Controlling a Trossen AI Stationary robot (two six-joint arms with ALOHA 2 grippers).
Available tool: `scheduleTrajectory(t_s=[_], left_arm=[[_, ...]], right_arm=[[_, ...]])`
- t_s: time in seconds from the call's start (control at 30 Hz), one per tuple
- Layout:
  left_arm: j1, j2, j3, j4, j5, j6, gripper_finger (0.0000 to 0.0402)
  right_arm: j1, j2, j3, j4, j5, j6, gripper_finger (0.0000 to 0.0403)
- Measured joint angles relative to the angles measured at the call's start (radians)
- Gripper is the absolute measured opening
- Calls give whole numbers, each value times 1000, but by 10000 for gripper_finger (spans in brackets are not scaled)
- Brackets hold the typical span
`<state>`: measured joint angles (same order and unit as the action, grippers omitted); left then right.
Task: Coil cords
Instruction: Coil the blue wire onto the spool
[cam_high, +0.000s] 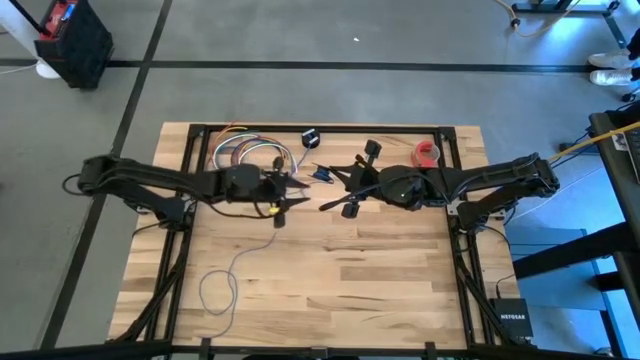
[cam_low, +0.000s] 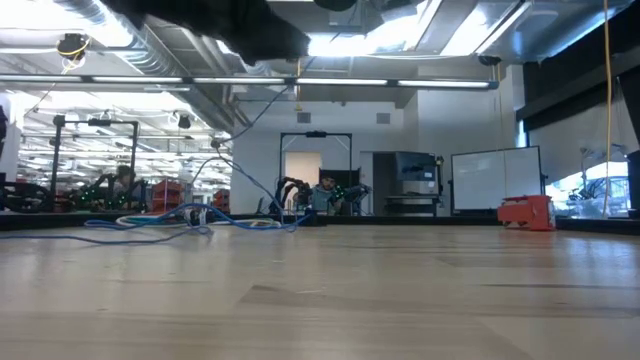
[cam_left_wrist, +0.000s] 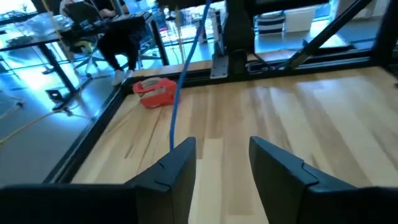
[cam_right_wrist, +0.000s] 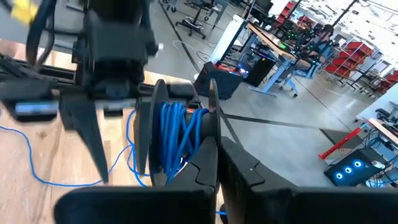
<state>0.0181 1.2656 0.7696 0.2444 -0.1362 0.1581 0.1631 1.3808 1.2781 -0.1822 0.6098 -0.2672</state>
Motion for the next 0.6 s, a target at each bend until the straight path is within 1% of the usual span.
scheduleTrajectory(t_s=[0.1,0.2,0.4,0.53,0.6], left_arm=[[11,51,0,34,-99,4,143],[17,68,0,31,-173,6,143],[-22,43,0,25,-183,-1,143],[-69,-5,0,-30,-183,4,143],[-74,-21,0,-48,-206,12,143]], right_arm=[[0,0,0,-1,0,0,10],[1,0,0,-3,-1,0,10],[0,0,0,-3,-27,1,10],[1,0,0,-1,-30,1,10],[0,0,0,1,-44,1,10]])
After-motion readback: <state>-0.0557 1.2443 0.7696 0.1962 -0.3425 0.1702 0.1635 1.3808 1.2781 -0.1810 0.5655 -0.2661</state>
